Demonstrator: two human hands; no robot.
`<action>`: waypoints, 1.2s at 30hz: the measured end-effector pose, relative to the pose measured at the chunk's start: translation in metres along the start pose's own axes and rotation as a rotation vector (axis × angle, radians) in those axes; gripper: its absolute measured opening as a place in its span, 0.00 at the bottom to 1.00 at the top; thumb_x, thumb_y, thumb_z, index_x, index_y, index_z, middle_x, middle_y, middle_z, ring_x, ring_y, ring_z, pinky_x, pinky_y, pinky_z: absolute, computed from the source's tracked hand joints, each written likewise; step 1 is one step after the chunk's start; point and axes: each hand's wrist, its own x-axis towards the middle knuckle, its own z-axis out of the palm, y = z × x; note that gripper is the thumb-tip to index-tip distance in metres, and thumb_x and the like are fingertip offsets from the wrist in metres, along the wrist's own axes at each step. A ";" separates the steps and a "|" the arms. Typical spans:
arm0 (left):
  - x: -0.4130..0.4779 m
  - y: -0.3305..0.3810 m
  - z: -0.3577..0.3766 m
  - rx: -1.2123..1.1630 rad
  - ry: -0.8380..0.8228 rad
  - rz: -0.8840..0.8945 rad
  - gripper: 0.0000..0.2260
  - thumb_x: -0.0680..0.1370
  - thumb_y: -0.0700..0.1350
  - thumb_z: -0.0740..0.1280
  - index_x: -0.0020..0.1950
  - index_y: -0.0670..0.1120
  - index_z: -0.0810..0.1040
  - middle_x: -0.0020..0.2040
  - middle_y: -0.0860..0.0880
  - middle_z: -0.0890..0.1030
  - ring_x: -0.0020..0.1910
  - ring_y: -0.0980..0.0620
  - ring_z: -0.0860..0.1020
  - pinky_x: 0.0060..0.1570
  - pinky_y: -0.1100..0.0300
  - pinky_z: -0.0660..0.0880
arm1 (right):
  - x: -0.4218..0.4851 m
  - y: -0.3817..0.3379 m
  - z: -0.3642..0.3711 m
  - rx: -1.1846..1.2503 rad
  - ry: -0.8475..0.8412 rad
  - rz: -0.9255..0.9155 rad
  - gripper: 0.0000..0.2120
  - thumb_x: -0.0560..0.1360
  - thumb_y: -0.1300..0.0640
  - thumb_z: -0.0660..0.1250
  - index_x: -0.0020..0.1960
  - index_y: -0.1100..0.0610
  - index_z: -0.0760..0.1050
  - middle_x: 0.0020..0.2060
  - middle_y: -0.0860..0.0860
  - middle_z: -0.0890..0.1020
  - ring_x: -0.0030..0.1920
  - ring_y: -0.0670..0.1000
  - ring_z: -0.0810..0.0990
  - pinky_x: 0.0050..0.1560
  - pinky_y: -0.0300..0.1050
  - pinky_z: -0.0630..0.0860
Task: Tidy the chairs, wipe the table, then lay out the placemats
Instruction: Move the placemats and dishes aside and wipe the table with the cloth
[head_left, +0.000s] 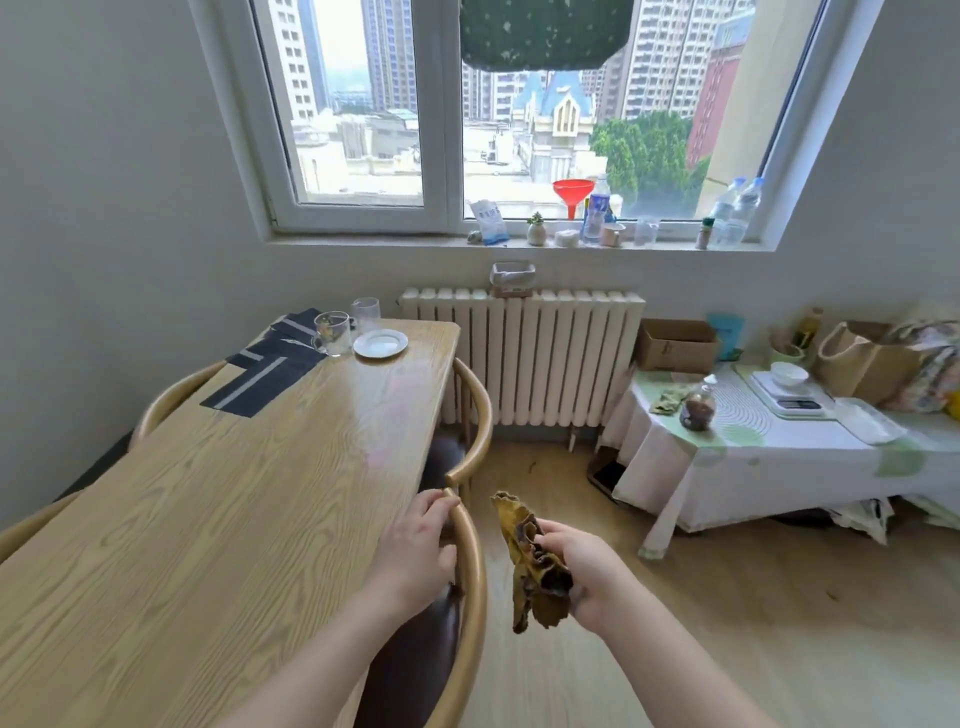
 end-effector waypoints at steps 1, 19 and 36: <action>0.011 -0.002 -0.001 -0.003 0.024 -0.009 0.24 0.77 0.44 0.63 0.73 0.51 0.64 0.73 0.54 0.62 0.73 0.54 0.61 0.72 0.57 0.59 | 0.010 -0.009 0.001 -0.010 -0.001 -0.007 0.14 0.80 0.65 0.58 0.50 0.52 0.79 0.43 0.56 0.82 0.46 0.56 0.80 0.42 0.49 0.78; 0.132 -0.107 -0.034 -0.007 0.079 -0.323 0.25 0.77 0.42 0.62 0.74 0.51 0.62 0.73 0.51 0.62 0.71 0.51 0.63 0.70 0.55 0.62 | 0.179 -0.098 0.113 -0.252 -0.213 0.050 0.13 0.78 0.67 0.61 0.52 0.55 0.81 0.44 0.59 0.83 0.46 0.56 0.82 0.46 0.50 0.80; 0.195 -0.191 0.005 -0.056 0.038 -0.678 0.25 0.79 0.45 0.61 0.75 0.52 0.60 0.76 0.51 0.57 0.75 0.51 0.57 0.73 0.53 0.57 | 0.342 -0.061 0.216 -1.382 -0.612 -0.922 0.19 0.78 0.61 0.59 0.67 0.48 0.73 0.67 0.46 0.72 0.60 0.54 0.70 0.61 0.43 0.67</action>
